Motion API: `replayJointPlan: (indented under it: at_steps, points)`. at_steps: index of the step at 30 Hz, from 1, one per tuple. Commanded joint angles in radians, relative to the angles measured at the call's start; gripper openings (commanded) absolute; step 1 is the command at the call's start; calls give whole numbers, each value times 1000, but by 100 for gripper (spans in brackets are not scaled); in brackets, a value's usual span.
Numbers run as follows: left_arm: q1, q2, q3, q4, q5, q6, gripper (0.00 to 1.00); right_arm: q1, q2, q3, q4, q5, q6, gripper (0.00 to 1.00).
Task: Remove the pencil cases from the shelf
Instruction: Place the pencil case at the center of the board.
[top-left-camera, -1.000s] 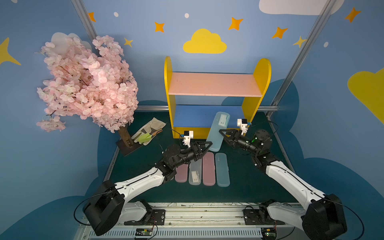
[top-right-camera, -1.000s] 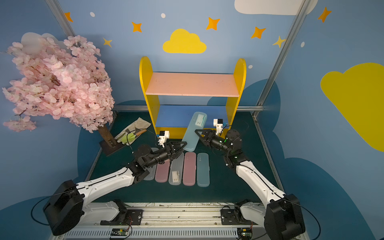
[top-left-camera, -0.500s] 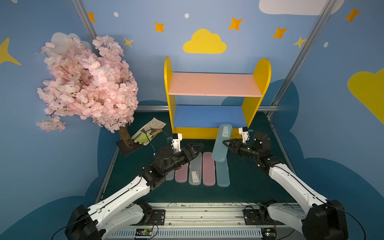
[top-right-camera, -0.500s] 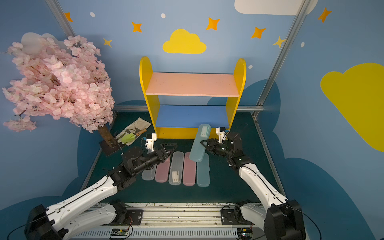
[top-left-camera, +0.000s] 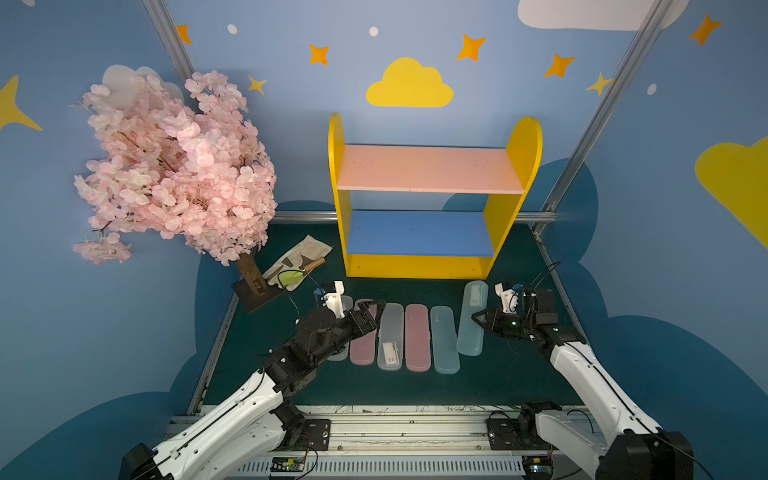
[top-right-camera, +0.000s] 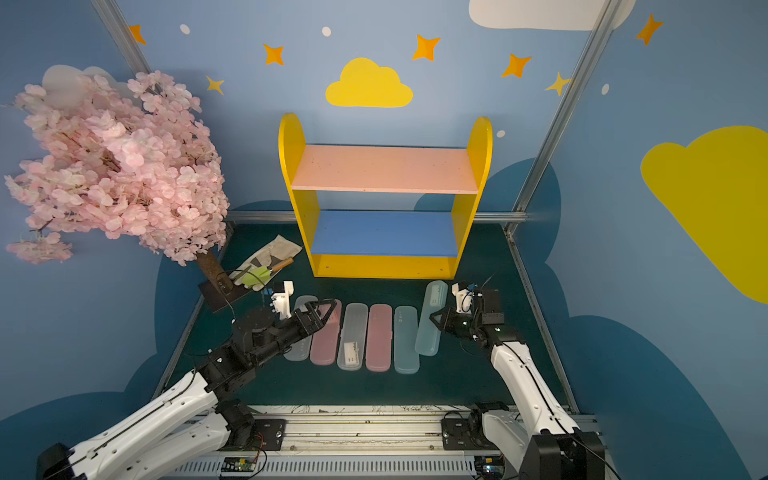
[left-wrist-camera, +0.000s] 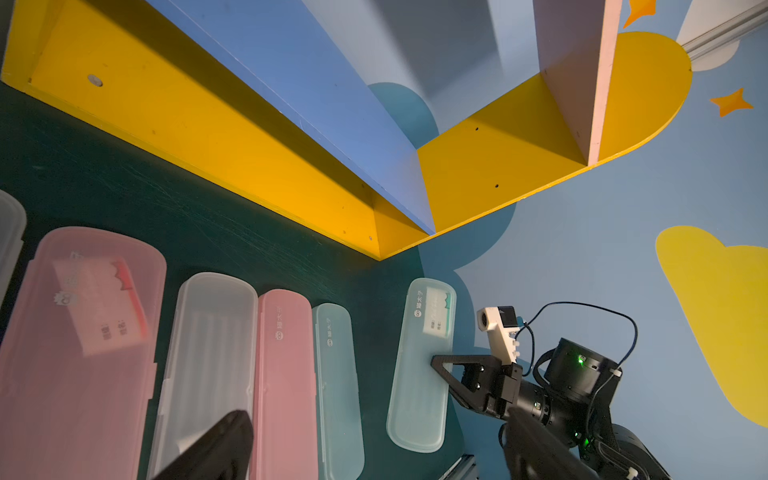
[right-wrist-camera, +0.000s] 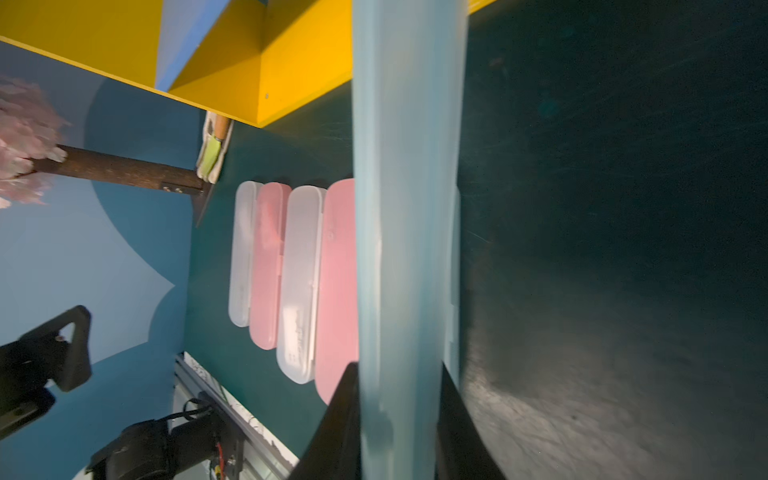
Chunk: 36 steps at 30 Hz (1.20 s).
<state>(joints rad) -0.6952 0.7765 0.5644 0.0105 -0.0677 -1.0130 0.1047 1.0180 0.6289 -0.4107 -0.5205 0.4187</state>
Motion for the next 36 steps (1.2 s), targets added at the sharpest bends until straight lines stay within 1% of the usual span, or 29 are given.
replayJointPlan:
  at_steps: [1, 4, 8, 11, 14, 22, 36]
  points:
    - [9, -2, -6, -4, -8, 21, 96, -27, 45, 33, -96, 0, -92, 18]
    - [16, 1, -14, 8, -1, 16, 96, -34, 98, 38, -90, -38, -112, 18]
    - [26, -2, -18, 8, 9, 14, 96, -43, 203, 96, -136, -106, -230, 18]
    - [34, -14, -26, 9, 14, 14, 96, -47, 274, 127, -159, -141, -258, 17]
    - [43, -27, -36, 8, 16, 11, 97, -47, 309, 137, -165, -138, -268, 17]
    - [68, -58, -55, 0, 32, 11, 97, -49, 336, 130, -153, -88, -274, 17]
    - [88, -84, -75, 2, 40, 8, 98, -49, 443, 162, -163, -103, -270, 20]
